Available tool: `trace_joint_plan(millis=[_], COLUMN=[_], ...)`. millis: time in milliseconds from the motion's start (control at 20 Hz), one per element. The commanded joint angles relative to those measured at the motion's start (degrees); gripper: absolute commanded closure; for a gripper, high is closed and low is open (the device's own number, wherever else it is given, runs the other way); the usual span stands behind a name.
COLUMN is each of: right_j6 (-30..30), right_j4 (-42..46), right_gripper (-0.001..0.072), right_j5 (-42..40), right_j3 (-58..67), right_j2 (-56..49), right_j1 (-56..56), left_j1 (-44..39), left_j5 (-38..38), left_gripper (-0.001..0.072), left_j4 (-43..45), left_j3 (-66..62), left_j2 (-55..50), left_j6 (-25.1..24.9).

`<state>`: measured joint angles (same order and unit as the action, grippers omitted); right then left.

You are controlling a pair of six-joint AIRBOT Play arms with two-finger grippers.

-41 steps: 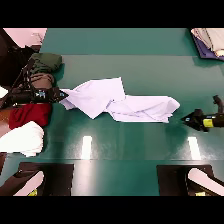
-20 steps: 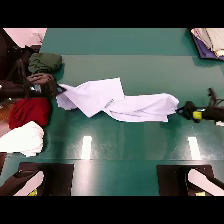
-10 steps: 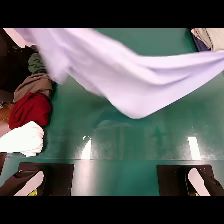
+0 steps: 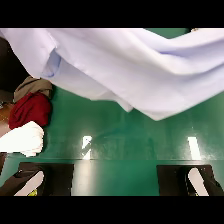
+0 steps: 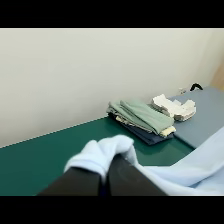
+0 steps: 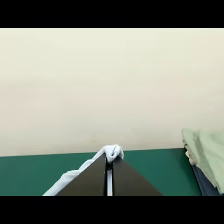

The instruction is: Fold the shirts.

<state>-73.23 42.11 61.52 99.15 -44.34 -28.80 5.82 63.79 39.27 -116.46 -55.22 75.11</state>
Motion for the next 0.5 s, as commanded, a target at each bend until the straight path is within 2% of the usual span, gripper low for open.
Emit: trace_joint_plan(millis=[0, 150, 250, 450], right_j6=[-1.8, -3.1, -3.4, -5.9], right_j4=[0.0, 0.1, 0.4, 12.4], right_gripper=[0.07, 0.07, 0.07, 0.07], right_j5=[1.2, 4.5, 7.0, 5.7], right_j3=[0.8, -6.0, -11.3, -19.7], right_j2=[-0.4, -3.6, -7.6, -18.8], right_j1=[-0.6, 4.0, 8.0, 17.0], left_j1=[0.0, 0.0, 0.0, 0.0], left_j5=[4.3, 11.5, 15.6, 13.6], left_gripper=[0.0683, 0.0683, 0.0683, 0.0683], left_j4=[2.7, 5.3, 5.3, 5.4], left_j3=[0.7, 10.4, 22.6, 49.5], left_j2=[-0.1, -0.3, -0.3, -0.3], left_j6=[-0.1, 0.3, 1.5, 0.7])
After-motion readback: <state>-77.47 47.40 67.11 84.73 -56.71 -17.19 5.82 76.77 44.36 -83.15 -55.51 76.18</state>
